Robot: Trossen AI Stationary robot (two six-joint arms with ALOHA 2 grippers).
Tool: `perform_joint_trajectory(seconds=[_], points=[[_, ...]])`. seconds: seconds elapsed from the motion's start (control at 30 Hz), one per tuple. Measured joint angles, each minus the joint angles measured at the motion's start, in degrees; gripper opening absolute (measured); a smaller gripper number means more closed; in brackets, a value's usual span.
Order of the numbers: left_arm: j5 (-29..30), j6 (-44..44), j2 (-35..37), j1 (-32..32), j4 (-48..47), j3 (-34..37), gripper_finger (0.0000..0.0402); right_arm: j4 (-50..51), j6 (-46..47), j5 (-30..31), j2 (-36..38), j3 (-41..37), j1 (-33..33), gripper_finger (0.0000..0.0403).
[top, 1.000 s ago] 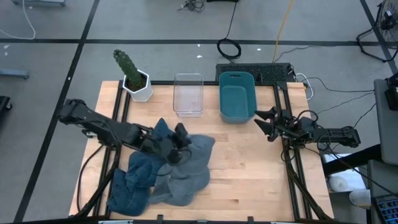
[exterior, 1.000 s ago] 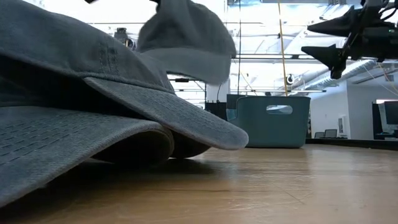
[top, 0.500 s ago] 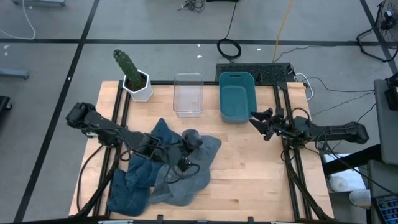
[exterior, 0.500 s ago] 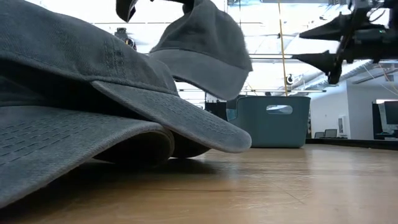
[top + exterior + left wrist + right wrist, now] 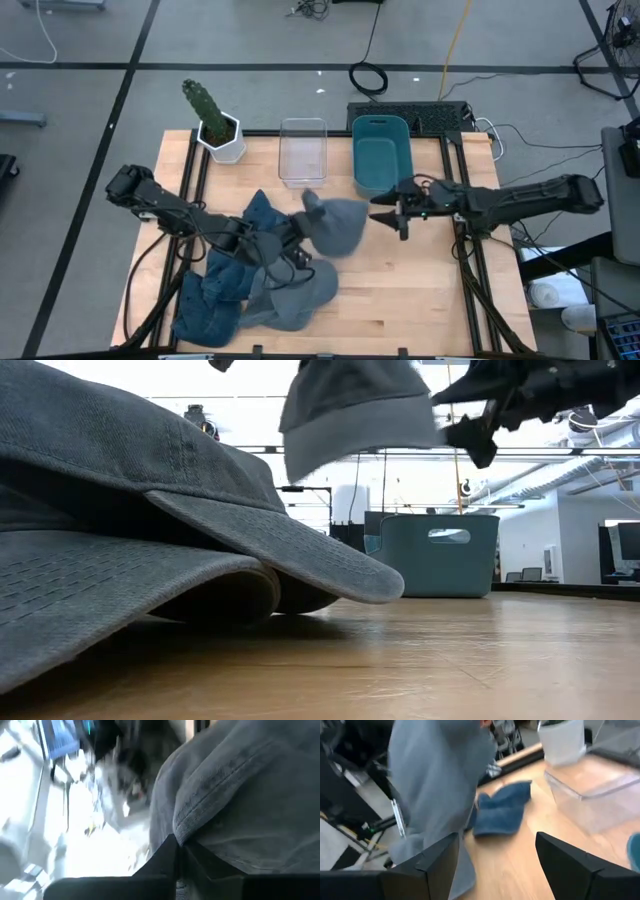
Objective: Pick & Place hat
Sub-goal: Put the top gray cap into the blue bin
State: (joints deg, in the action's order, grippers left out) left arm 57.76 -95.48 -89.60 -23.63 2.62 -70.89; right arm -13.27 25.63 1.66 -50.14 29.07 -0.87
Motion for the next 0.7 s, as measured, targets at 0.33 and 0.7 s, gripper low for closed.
perform_joint_trajectory(seconds=[0.33,0.7], points=[[0.76,-1.95,1.53,1.75,0.49,-2.71,0.0017,-10.8,-0.46,2.96,-6.95,-2.01,0.05,0.0251],[0.24,-1.55,1.57,0.18,-1.08,-2.91,0.001,-7.69,-10.04,2.6,-2.18,0.18,4.38,0.0251]])
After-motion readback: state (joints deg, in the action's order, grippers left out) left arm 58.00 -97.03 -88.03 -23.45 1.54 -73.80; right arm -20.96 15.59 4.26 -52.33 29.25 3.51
